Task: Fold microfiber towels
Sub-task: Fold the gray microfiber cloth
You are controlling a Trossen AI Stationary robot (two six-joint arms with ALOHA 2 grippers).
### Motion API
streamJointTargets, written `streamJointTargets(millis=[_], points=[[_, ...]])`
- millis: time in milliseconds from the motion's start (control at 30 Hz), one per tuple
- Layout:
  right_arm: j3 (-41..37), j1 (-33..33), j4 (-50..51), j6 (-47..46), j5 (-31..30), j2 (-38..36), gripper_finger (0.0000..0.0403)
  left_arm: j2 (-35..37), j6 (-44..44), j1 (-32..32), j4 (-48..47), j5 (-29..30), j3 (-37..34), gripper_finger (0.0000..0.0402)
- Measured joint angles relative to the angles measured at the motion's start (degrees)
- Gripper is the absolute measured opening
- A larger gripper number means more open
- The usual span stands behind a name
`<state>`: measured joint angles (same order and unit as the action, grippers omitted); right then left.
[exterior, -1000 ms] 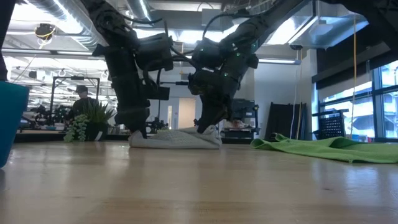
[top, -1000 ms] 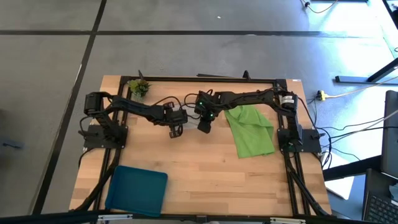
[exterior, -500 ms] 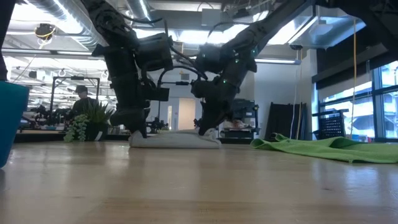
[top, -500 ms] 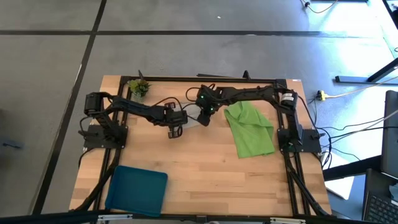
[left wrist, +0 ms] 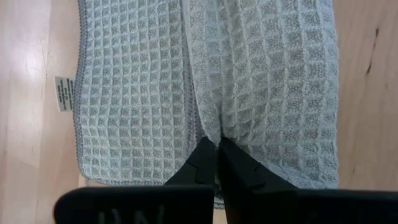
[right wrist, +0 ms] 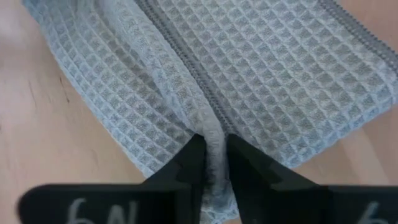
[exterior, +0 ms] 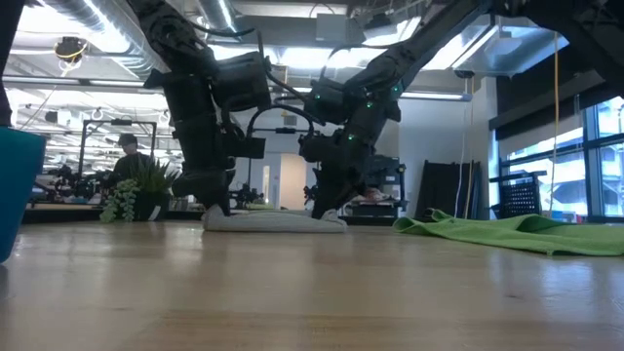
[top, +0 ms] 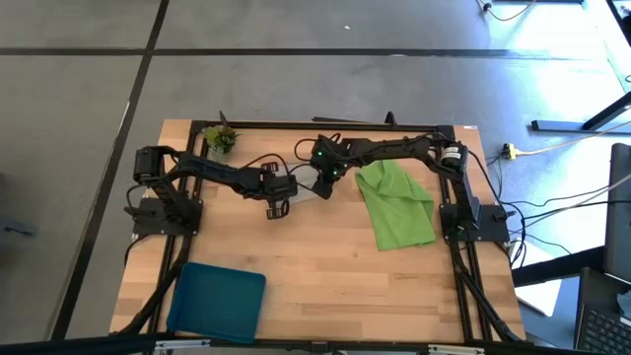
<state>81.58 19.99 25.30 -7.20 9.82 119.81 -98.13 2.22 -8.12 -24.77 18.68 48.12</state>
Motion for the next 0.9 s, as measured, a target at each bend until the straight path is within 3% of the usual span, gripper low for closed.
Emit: streamJointTargets(millis=[367, 567, 900], points=[[0.0, 1.0, 1.6, -2.8, 0.1, -0.7, 0.0165, 0.0, 0.0, 0.0, 0.0, 0.0, 0.0, 0.0000], [0.0, 1.5, 4.6, -2.5, 0.0, -4.3, 0.0173, 0.0, 0.0, 0.0, 0.0, -0.1, 0.0, 0.0000], [0.1, -3.9, 4.2, 4.3, 0.1, -5.6, 0.0173, 0.0, 0.0, 0.1, 0.2, 0.0, -0.1, 0.0000]])
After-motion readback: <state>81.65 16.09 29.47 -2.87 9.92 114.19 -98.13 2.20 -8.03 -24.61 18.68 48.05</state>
